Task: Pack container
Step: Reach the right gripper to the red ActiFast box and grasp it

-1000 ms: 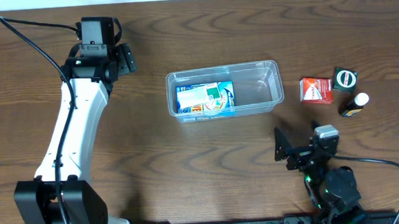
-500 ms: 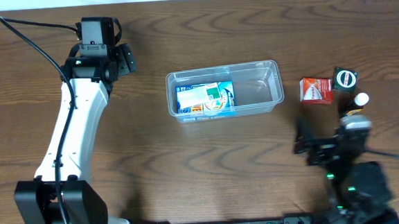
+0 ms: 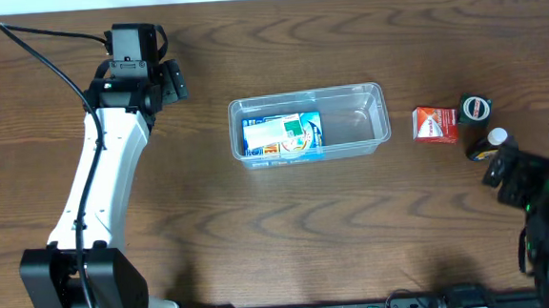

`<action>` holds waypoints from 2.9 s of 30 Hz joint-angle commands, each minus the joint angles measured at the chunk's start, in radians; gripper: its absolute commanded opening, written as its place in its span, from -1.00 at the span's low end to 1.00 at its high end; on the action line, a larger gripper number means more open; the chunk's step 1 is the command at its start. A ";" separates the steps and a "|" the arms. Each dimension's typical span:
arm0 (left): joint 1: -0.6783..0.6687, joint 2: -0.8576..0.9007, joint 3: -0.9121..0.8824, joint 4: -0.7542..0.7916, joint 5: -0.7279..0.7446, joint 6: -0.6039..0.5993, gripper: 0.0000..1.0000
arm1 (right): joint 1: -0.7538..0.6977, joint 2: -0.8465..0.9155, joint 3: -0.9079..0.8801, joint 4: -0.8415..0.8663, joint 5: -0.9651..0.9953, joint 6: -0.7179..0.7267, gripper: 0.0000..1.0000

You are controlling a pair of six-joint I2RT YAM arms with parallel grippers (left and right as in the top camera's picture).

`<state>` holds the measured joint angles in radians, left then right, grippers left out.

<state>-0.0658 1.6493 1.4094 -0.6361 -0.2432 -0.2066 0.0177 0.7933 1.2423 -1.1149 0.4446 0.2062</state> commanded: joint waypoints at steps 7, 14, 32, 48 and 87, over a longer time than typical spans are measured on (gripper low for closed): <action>0.004 -0.023 0.003 -0.003 -0.012 -0.009 0.96 | -0.312 0.284 0.050 -0.046 -0.332 -0.069 0.98; 0.004 -0.023 0.003 -0.004 -0.012 -0.009 0.96 | -0.397 0.414 0.063 0.014 -0.374 -0.047 0.99; 0.004 -0.023 0.003 -0.003 -0.012 -0.009 0.96 | -0.293 0.506 0.063 0.099 -0.541 -0.249 0.98; 0.004 -0.023 0.003 -0.004 -0.012 -0.009 0.96 | -0.101 0.803 0.063 0.308 -0.392 -0.164 0.99; 0.004 -0.023 0.003 -0.003 -0.013 -0.009 0.96 | -0.057 1.176 0.063 0.435 -0.276 0.006 0.99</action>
<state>-0.0658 1.6493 1.4094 -0.6361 -0.2432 -0.2070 -0.0498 1.9537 1.2881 -0.6830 0.1497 0.1955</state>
